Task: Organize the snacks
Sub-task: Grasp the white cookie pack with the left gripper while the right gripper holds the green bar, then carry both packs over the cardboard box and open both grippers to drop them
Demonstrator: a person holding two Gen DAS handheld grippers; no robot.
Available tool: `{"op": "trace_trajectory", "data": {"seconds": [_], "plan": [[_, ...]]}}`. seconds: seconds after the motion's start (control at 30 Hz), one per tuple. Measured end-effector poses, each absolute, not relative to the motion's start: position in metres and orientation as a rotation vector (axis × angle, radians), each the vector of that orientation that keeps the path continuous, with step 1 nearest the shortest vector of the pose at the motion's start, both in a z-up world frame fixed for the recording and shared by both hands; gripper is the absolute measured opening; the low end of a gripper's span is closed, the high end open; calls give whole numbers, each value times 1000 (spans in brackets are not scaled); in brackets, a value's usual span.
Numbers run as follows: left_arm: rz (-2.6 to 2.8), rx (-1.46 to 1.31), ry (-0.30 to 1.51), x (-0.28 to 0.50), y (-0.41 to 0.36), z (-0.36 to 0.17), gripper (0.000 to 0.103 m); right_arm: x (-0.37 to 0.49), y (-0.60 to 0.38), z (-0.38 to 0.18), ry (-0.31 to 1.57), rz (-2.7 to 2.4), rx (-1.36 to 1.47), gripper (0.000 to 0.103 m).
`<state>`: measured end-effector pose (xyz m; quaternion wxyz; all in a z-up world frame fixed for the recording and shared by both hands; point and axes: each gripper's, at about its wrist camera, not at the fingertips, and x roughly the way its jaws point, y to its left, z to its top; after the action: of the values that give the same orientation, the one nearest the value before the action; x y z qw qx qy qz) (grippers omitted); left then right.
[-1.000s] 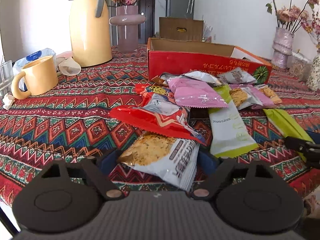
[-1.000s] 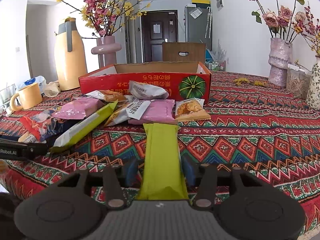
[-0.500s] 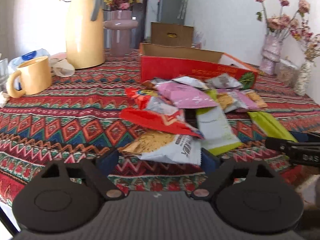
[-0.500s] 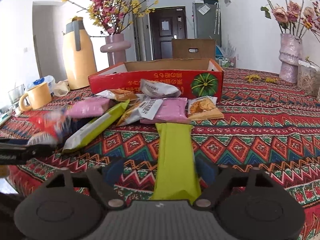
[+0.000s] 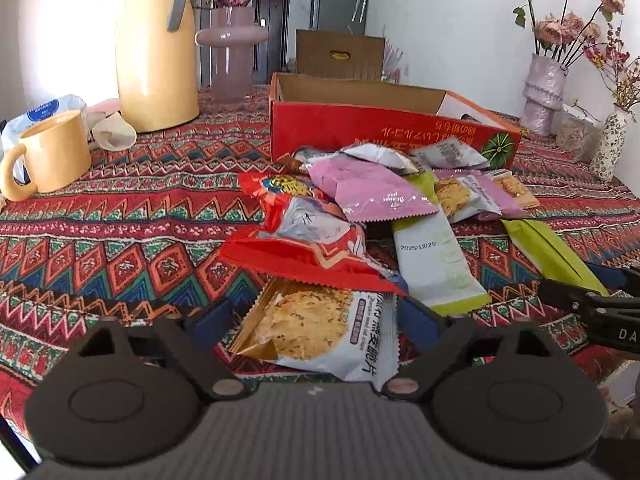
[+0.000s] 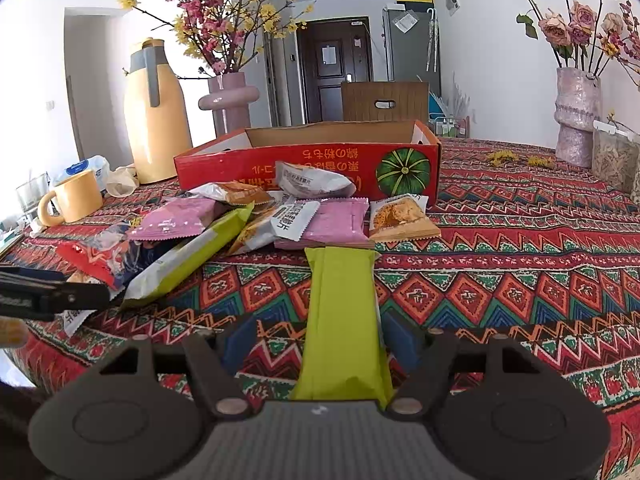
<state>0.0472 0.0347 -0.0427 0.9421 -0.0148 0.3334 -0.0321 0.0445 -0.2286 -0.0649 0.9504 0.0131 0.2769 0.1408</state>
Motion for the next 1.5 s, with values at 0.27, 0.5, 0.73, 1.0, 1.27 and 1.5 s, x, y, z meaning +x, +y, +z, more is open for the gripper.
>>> {"op": "trace_trajectory", "data": {"seconds": [0.27, 0.5, 0.73, 1.0, 1.27, 1.5], "plan": [[-65, -11, 667, 43, 31, -43, 70, 43, -229, -65, 554, 263, 9, 57], [-58, -5, 647, 32, 33, -43, 67, 41, -239, -63, 551, 253, 36, 33], [-46, 5, 604, 12, 39, -37, 66, 32, -236, -60, 526, 264, 32, 32], [-40, -6, 546, -7, 44, -23, 66, 18, -239, -51, 497, 262, 29, 32], [-31, -9, 484, -6, 43, -1, 67, 14, -239, -37, 449, 261, 21, 32], [-26, -5, 430, 13, 35, 19, 67, 25, -239, -23, 402, 249, 21, 32]]}}
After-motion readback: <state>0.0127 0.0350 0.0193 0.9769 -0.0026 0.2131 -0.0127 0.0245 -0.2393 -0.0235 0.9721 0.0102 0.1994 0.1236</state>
